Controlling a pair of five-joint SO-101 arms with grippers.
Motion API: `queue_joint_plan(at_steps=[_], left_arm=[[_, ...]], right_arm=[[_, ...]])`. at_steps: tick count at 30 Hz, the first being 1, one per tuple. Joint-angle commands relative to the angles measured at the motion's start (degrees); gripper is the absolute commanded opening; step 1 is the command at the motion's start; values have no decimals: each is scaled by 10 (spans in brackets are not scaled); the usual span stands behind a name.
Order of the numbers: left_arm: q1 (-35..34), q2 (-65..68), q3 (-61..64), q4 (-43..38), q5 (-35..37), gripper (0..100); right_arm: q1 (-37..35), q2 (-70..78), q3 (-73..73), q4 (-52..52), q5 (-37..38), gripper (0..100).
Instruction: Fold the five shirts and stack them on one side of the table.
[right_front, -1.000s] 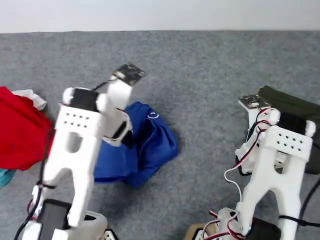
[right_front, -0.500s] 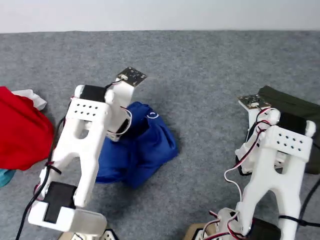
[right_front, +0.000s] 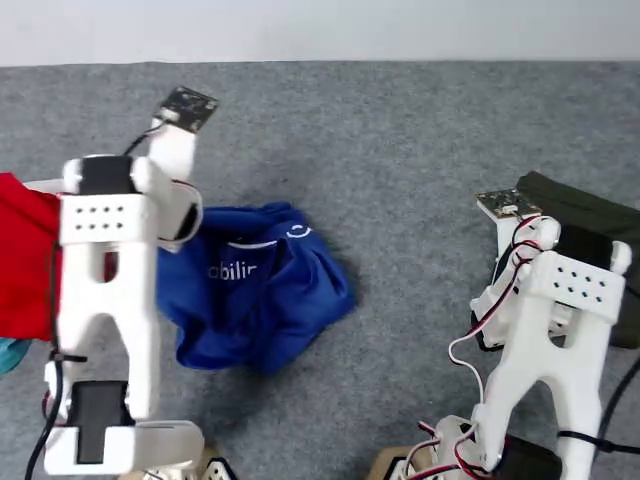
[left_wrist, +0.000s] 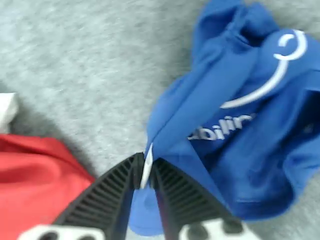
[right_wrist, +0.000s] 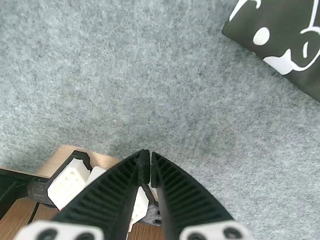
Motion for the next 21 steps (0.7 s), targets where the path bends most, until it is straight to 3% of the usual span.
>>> queue_joint_plan(at_steps=[1,8,13,21], left_arm=[[-79,-26,-46,-31,-20,6],[-197,-25,-114,-34,-62,7],[-215,-25,-94,-5,-105,9],[-195,-31,-95,65,-124,215]], right_arm=[[-2,-15,-4,15,-4,9],[-5,-15,-7,14,-4,9],[-7,-15,-7,13,-4,9],[-30,-15,-7,16,-5,9]])
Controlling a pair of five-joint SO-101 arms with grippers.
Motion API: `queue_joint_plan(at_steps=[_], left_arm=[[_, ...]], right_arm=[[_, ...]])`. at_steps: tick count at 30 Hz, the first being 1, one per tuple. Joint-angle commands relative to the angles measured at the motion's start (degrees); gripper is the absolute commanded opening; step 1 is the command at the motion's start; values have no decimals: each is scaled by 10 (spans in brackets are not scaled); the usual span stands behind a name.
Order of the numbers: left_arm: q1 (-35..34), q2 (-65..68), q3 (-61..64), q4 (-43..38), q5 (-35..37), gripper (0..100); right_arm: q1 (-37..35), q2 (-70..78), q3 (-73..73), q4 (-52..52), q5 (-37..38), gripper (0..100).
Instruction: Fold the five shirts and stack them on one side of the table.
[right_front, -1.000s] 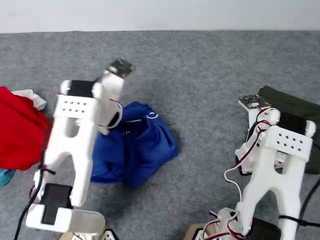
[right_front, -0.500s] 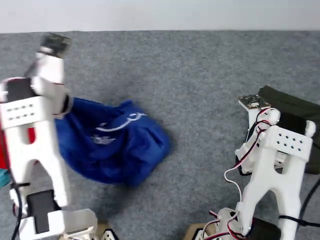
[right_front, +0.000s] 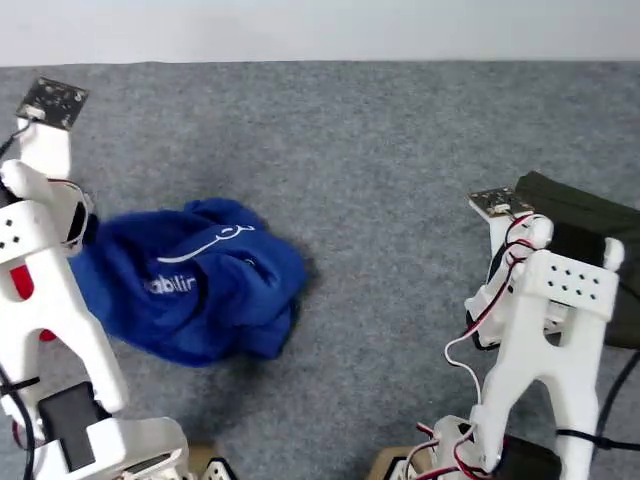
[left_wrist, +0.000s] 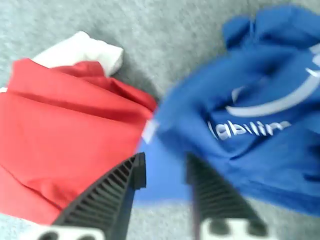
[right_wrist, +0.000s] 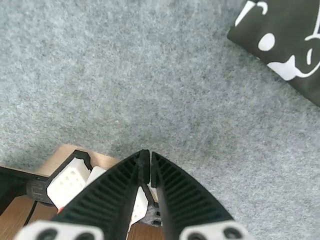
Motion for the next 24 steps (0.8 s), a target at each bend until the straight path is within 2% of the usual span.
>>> queue_joint_plan(at_steps=[1,8,14,17,24], left_arm=[[21,-30,-18,33,-6,214],[128,-30,-21,38,-5,214],[279,-30,86,38,-5,214],[332,-28,144,36,-6,214],[338,-24,211,-3,-16,217]], right_arm=[[-10,-15,-7,16,-5,9],[-9,-15,-4,18,-5,9],[-7,-15,-4,18,-5,9],[-7,-15,-4,19,-5,9],[-7,-15,-4,19,-5,9]])
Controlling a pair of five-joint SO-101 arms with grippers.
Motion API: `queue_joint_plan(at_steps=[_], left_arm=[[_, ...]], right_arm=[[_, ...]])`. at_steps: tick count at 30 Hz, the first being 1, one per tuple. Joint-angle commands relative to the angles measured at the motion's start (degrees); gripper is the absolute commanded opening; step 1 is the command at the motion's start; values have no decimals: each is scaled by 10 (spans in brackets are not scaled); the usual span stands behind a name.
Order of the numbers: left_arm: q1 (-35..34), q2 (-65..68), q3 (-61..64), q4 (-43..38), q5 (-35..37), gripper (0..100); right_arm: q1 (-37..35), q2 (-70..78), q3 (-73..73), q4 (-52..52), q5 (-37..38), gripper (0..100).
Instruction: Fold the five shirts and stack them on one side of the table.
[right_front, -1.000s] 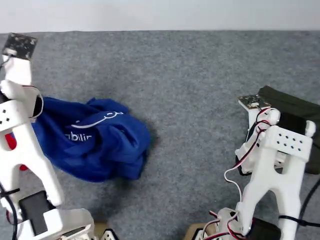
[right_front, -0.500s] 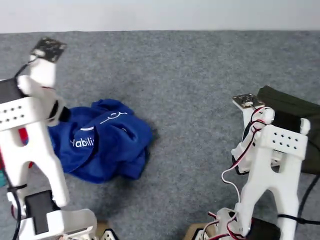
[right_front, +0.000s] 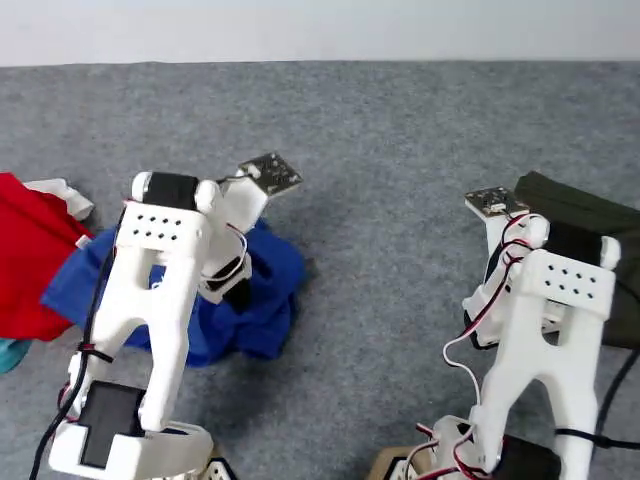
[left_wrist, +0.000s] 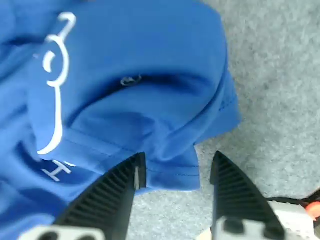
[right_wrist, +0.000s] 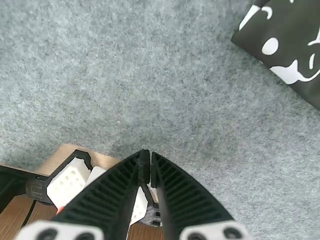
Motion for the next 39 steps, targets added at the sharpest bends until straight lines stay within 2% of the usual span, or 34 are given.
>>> queue_joint_plan(at_steps=[1,6,11,13,16,25,27,33,39], left_arm=[[-4,-18,17,-30,-21,217],[-28,-16,87,-122,-34,217],[-31,50,107,-173,-30,209],[-29,81,102,-190,-8,156],[-26,100,72,-176,-5,16],[-25,1,-147,-13,-6,4],[-19,-21,-210,-7,11,4],[-13,-34,-396,-11,135,5],[-18,-37,-543,-14,156,5]], right_arm=[[-1,-15,-4,19,-5,9],[-1,-15,-4,18,-5,9],[-1,-15,-4,18,-5,9],[-1,-15,-4,18,-5,9],[-1,-15,-4,19,-5,9],[-2,-15,-4,17,-4,9],[-3,-15,-4,15,-4,9],[-3,-15,-4,14,-4,9],[-4,-15,-4,13,-4,9]])
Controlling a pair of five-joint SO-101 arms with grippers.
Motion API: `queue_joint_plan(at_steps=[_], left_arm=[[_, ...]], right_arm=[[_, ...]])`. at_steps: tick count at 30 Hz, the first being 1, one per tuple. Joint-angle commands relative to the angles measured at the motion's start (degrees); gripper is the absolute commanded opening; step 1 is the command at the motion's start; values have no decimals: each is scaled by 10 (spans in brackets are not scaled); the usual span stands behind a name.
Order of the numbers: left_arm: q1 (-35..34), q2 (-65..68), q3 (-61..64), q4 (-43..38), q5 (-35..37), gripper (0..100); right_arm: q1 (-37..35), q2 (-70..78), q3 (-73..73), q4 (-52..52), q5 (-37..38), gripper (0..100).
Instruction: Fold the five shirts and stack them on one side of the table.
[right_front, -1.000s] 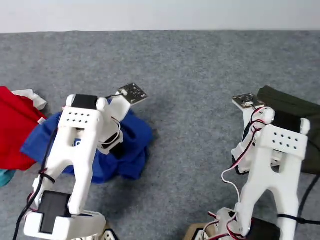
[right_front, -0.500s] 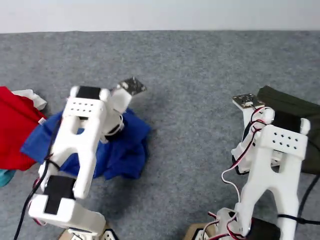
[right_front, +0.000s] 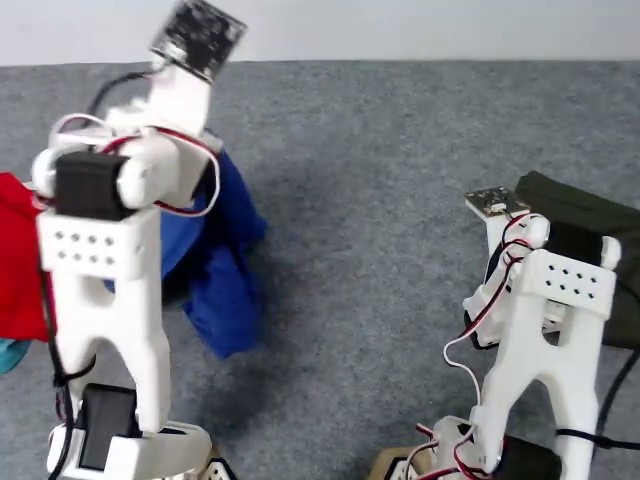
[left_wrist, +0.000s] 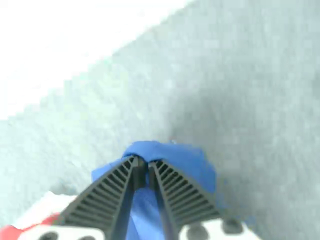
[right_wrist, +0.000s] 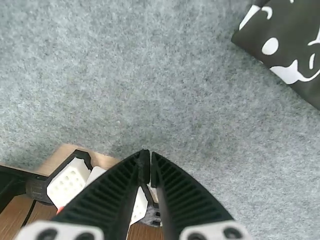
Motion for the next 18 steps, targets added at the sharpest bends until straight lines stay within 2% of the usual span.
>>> queue_joint_plan(at_steps=[1,7,11,14,18], left_arm=[[0,-33,-96,-1,9,5],[16,-28,-223,-5,12,5],[62,-30,-235,-62,13,5],[65,-31,-235,-87,13,5],[42,-28,-212,-35,11,5]], right_arm=[[-4,-15,-4,13,-4,9],[-5,-15,-4,5,-4,9],[-5,-14,-4,-11,-4,9],[-5,-14,-4,-13,-4,9],[-5,-14,-4,-11,-4,9]])
